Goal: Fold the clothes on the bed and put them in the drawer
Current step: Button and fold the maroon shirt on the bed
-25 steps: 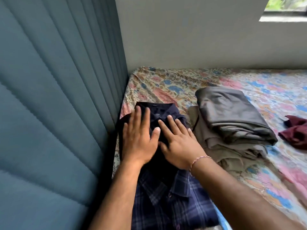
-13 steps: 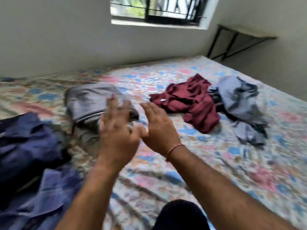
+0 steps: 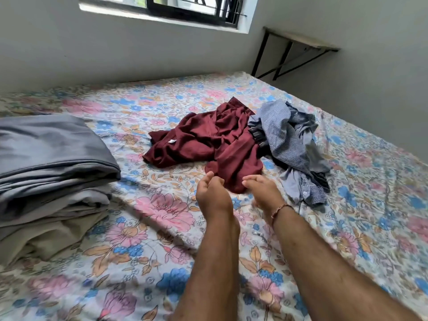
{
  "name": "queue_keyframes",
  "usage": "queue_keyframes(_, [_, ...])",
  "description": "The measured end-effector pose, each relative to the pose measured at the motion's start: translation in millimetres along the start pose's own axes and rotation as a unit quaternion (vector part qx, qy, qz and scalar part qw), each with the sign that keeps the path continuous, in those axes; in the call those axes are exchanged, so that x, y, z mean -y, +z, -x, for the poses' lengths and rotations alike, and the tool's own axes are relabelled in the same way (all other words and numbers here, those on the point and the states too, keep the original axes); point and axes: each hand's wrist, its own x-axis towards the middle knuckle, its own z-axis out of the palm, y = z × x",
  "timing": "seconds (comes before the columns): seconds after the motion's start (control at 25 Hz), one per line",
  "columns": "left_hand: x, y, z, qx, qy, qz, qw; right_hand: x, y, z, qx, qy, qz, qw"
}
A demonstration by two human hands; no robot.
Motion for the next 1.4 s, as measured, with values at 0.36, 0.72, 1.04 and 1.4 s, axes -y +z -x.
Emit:
queue_keyframes(0.36, [40.0,9.0,-53.9,0.075,-0.046,0.049,0.995,-32.3,-21.2,25.1,0.108,-0.051,-0.31,0.943])
queue_keyframes(0.72, [93.3,28.1,31.3,0.333,0.1,-0.423,0.837,-118.6,-121.7,127.6,0.086,0.042,-0.26,0.961])
queue_keyframes(1.04, [87.3,-12.1,190.1,0.692,-0.076,-0.395,0.6,-144.9,-228.0,216.6,-0.072,-0.005,-0.396,0.915])
queue_keyframes(1.4, [70.0,-15.7,239.3,0.636,0.116,-0.504,0.572,-130.9,-277.5,341.7,-0.273,-0.002,-0.13,0.953])
